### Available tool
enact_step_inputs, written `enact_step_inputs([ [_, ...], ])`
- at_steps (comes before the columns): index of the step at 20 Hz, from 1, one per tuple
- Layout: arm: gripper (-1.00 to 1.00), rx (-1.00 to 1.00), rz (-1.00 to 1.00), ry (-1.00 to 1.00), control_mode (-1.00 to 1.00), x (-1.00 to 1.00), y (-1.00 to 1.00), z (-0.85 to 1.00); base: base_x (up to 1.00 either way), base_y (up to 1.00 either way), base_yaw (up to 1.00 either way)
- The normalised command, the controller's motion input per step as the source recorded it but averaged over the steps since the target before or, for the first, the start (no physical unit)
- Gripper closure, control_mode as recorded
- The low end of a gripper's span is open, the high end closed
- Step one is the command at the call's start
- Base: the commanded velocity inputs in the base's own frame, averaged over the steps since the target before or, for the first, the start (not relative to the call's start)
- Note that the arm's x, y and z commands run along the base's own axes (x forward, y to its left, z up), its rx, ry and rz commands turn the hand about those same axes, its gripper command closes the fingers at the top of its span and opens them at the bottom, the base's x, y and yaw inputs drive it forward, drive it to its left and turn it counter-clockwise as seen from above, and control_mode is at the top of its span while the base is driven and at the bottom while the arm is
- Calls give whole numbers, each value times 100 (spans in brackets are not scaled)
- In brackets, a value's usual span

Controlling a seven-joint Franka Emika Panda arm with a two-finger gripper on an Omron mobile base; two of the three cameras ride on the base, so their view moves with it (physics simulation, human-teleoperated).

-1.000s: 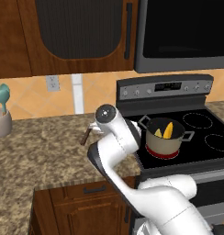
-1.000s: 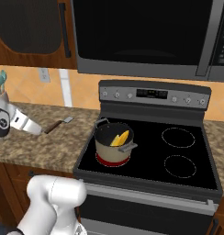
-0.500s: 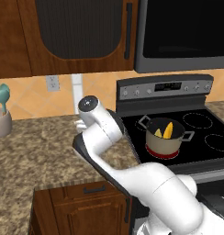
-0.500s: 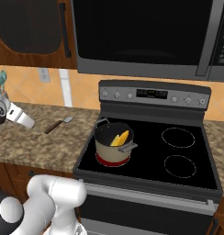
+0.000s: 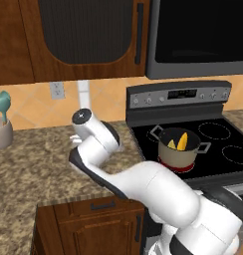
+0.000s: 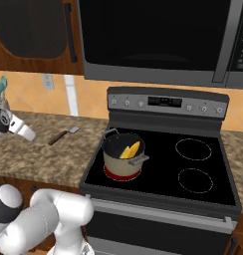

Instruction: Put the corn and lemon wedge in the pot. Retrieve the spatula and lightly stir the vegetables in the pot.

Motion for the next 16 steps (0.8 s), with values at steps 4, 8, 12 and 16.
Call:
enact_step_inputs([
  [4,-100,8,0,7,-100,69,-11,-29,0,0,0],
  [8,-100,6,0,3,-100,66,-3,-36,0,0,0],
  [12,-100,3,0,0,-100,59,-7,-48,0,0,0],
  [16,-100,0,0,0,-100,28,1,-43,0,0,0],
])
